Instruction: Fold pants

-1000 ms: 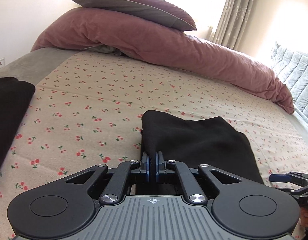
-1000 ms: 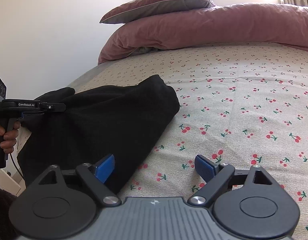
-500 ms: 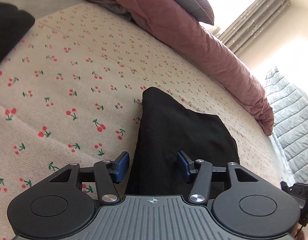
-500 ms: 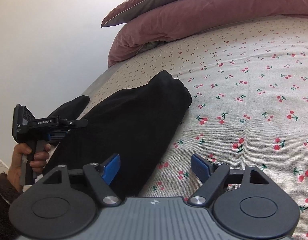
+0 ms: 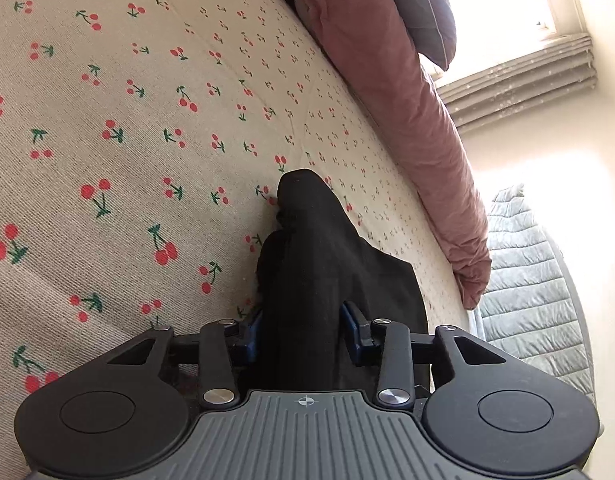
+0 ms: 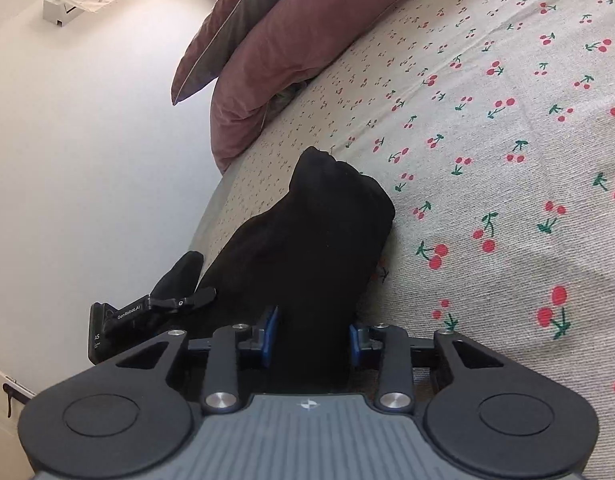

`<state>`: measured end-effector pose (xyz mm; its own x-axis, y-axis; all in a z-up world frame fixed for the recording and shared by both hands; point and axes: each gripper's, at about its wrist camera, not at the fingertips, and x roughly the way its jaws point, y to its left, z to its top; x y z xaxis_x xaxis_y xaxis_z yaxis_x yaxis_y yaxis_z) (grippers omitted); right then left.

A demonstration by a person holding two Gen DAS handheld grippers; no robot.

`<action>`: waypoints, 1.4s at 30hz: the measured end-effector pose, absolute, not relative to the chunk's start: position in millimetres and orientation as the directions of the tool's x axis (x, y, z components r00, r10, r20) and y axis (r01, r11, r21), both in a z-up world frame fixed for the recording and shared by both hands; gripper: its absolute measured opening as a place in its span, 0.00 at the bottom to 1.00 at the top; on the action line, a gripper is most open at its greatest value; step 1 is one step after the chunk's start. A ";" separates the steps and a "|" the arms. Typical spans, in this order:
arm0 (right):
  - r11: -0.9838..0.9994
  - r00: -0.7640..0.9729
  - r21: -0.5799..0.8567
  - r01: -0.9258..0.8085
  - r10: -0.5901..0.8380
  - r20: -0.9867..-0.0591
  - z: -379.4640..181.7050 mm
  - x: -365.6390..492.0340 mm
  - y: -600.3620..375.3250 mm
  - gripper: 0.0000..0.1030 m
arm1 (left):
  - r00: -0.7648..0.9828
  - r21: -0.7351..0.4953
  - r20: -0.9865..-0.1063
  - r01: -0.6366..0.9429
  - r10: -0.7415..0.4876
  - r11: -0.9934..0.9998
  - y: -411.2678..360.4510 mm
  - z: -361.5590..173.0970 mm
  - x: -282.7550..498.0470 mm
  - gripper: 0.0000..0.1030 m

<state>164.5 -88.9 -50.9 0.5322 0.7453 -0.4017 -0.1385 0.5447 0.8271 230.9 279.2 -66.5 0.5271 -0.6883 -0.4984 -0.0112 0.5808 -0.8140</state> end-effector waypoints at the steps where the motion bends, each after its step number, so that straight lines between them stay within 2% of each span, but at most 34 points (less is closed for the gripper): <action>1: 0.546 0.539 0.829 -0.124 0.738 -0.405 -50.7 164.9 -87.0 0.25 | 0.526 -0.818 -0.496 -0.017 -0.691 0.574 275.7 -66.2 230.5 0.28; 4: 0.543 0.547 0.836 -0.079 0.724 -0.419 -47.9 163.0 -89.3 0.14 | 0.538 -0.809 -0.502 -0.015 -0.677 0.587 267.1 -58.6 227.5 0.25; 8: 0.573 0.561 0.816 -0.079 0.702 -0.439 -29.3 154.4 -102.1 0.12 | 0.537 -0.815 -0.482 0.014 -0.692 0.579 244.9 -45.9 225.2 0.24; 13: 0.632 0.596 0.774 -0.050 0.641 -0.485 -16.6 158.7 -137.4 0.12 | 0.512 -0.800 -0.505 0.024 -0.695 0.600 190.8 -43.5 235.0 0.23; 20: 0.631 0.704 0.776 0.011 0.547 -0.454 -28.5 156.5 -216.6 0.12 | 0.500 -0.784 -0.505 0.076 -0.704 0.616 104.8 -43.9 249.6 0.23; 23: 0.600 0.732 0.799 0.047 0.524 -0.436 -35.3 161.0 -241.2 0.12 | 0.518 -0.786 -0.478 0.109 -0.710 0.609 81.7 -36.4 257.6 0.23; 29: 0.653 0.814 0.754 -0.065 0.472 -0.338 -10.0 176.9 -263.3 0.13 | 0.573 -0.829 -0.337 0.194 -0.747 0.524 71.0 -28.0 273.3 0.25; 30: 0.666 0.824 0.742 -0.080 0.463 -0.327 -9.2 179.7 -265.3 0.14 | 0.589 -0.822 -0.347 0.183 -0.730 0.538 65.5 -30.6 278.1 0.27; 32: 0.698 0.839 0.713 -0.070 0.428 -0.336 -16.1 189.5 -268.6 0.26 | 0.608 -0.788 -0.412 0.137 -0.679 0.600 65.2 -40.7 283.7 0.33; 33: 0.720 0.845 0.693 -0.030 0.388 -0.367 -22.6 193.7 -270.4 0.37 | 0.617 -0.759 -0.450 0.115 -0.645 0.641 66.8 -44.5 285.6 0.35; 34: 0.744 0.847 0.667 0.017 0.344 -0.405 -29.3 198.0 -271.2 0.44 | 0.624 -0.742 -0.471 0.102 -0.624 0.662 70.5 -46.4 286.9 0.37; 36: 0.768 0.830 0.636 0.077 0.304 -0.468 -41.1 201.9 -273.5 0.44 | 0.611 -0.767 -0.456 0.099 -0.647 0.634 80.4 -43.9 288.5 0.39; 38: 0.762 0.818 0.641 0.094 0.308 -0.486 -44.1 201.1 -275.4 0.44 | 0.594 -0.773 -0.444 0.125 -0.671 0.622 86.1 -32.4 284.1 0.52; 42: 0.761 0.815 0.643 0.087 0.317 -0.485 -32.9 187.1 -272.0 0.54 | 0.560 -0.691 -0.493 0.214 -0.666 0.691 88.3 -3.1 257.2 0.53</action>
